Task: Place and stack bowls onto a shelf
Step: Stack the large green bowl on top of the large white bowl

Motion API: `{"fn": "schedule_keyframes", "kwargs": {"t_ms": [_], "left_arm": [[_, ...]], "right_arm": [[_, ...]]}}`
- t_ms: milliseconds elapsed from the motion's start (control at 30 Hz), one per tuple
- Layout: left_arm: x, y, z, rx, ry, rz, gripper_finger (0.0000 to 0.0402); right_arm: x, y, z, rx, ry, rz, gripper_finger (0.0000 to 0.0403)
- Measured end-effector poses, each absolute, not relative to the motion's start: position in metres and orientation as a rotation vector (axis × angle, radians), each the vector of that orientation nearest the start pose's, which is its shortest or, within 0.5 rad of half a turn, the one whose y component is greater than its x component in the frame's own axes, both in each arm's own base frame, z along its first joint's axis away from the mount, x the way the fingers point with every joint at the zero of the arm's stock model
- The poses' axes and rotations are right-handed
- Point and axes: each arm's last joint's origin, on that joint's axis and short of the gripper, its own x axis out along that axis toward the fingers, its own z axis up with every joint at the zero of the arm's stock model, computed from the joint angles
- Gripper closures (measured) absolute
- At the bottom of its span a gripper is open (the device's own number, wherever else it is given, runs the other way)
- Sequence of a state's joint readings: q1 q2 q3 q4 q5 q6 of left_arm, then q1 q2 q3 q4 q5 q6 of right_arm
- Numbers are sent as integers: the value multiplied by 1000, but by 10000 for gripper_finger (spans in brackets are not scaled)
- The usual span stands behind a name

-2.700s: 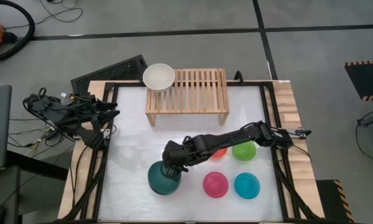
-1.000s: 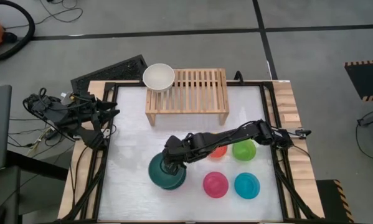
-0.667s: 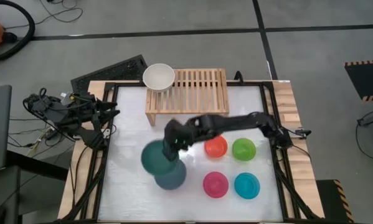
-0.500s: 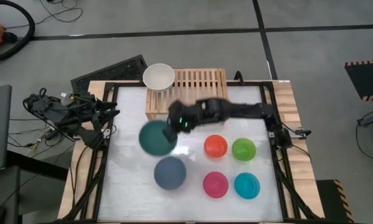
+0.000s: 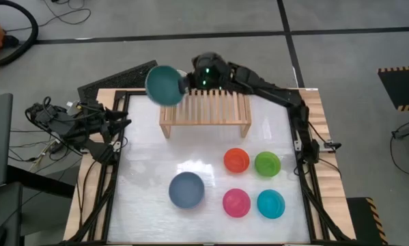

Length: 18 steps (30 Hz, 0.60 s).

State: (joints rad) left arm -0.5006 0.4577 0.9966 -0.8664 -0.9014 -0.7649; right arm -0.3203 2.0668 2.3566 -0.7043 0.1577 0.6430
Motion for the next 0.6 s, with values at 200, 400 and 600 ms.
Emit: {"fn": "schedule_keyframes", "kwargs": {"t_ms": [200,400,600], "left_arm": [[49,0,370,-535,63,509,145],[49,1,370,-531,49,535,145],[48,1,370,-540,43,542,145]], "right_arm": [[411,-186,419,659,262,-688,377],[409,-208,411,644,266,-719,377],[426,-218,379,665,360,-689,377]]}}
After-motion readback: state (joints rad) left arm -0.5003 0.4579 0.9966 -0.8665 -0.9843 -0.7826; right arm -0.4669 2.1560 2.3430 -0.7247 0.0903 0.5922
